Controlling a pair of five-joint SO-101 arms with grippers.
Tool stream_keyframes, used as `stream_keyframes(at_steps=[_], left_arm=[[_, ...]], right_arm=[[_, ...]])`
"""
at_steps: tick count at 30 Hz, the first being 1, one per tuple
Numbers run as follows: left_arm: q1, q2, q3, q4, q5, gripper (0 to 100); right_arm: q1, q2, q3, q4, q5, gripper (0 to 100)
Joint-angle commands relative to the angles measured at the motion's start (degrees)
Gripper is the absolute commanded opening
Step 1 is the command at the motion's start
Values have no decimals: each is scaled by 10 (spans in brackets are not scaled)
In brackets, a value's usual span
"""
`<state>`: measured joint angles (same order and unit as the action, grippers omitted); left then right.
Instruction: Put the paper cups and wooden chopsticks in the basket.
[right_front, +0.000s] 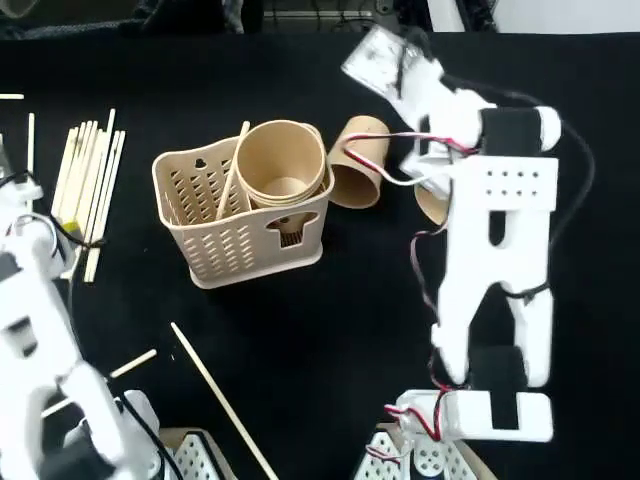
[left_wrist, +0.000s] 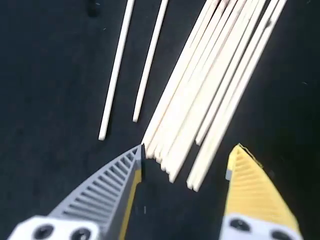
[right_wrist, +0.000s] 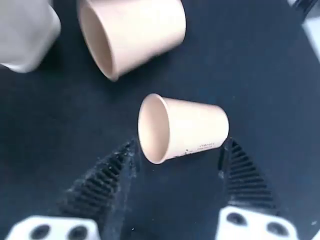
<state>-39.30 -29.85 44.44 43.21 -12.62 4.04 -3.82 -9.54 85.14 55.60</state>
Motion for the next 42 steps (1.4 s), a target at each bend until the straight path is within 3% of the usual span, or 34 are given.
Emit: stream_keyframes(at_steps=[1, 5, 11, 17, 20, 23, 27, 36, 42], left_arm=[[7, 172, -119, -55, -11, 275], [21, 341, -258, -38, -11, 272], [31, 544, -487, 113, -14, 256], [60, 660, -630, 215, -15, 17], [68, 675, -654, 258, -15, 29], [76, 673, -659, 293, -15, 28], [86, 635, -654, 340, -15, 28], [91, 409, -509, 373, -15, 28], [90, 193, -323, 299, -12, 28]], right_arm=[[43, -8, 112, -158, 25, 265], [54, 20, 192, -283, 25, 265], [24, 64, 238, -331, 39, 263], [34, 88, 332, -483, 74, 261], [52, 95, 376, -548, 106, 260], [62, 92, 396, -573, 109, 200], [66, 73, 407, -596, 105, 5], [69, -114, 499, -600, 54, 11], [66, -263, 505, -461, 43, 11]])
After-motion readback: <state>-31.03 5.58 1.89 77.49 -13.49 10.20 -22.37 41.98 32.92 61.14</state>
